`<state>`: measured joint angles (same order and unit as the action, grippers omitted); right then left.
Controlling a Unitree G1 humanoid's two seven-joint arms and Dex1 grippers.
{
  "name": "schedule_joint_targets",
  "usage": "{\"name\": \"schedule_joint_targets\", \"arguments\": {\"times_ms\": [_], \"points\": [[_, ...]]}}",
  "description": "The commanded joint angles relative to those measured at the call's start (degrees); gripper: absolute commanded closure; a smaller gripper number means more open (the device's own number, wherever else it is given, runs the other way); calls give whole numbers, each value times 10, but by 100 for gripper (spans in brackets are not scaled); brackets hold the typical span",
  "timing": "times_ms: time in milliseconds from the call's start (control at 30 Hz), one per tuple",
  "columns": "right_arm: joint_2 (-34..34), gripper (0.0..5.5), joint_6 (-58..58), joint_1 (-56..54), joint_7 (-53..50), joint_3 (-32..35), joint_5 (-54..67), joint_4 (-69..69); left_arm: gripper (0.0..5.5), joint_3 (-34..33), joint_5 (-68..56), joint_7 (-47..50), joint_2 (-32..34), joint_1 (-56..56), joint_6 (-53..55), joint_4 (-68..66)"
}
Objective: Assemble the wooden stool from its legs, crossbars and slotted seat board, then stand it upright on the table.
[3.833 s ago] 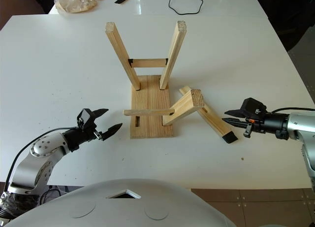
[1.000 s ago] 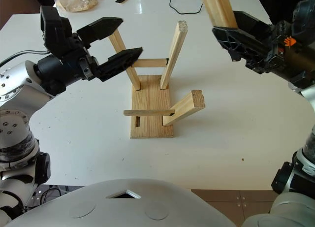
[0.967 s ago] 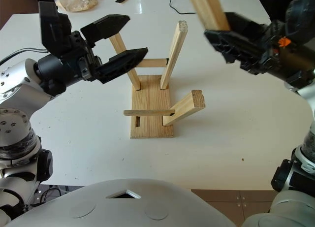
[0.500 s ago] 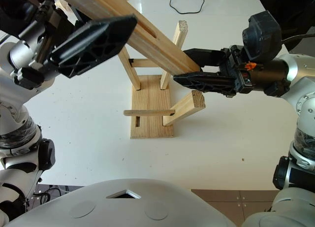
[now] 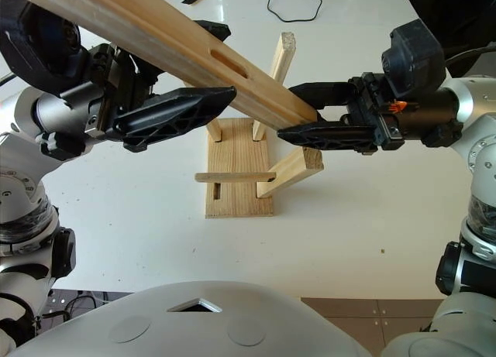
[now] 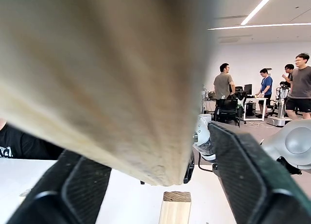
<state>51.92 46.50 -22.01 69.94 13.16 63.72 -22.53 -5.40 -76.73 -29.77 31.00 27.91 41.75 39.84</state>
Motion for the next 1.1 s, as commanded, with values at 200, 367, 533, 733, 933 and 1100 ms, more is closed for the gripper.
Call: {"name": "schedule_joint_targets", "arguments": {"times_ms": [200, 367, 533, 733, 933, 1100], "points": [[14, 346, -28, 10, 11, -12, -55, 3, 344, 15, 19, -42, 25, -20, 0, 10], [17, 346, -37, 9, 16, -12, -62, 6, 344, 21, 31, -62, 35, -34, -4, 14], [13, 346, -44, -3, 9, -14, -69, 11, 344, 25, 30, -65, 40, -36, -11, 9], [10, 246, -40, -3, 16, -15, -64, 13, 344, 13, 6, -47, 19, -27, -30, -5], [1, 224, -41, -9, 5, -1, -55, 23, 345, -24, -8, -32, 31, -12, -41, -21], [-4, 224, -41, -1, -8, 16, -46, 24, 345, -58, -9, -14, 46, 19, -46, -46]]}}
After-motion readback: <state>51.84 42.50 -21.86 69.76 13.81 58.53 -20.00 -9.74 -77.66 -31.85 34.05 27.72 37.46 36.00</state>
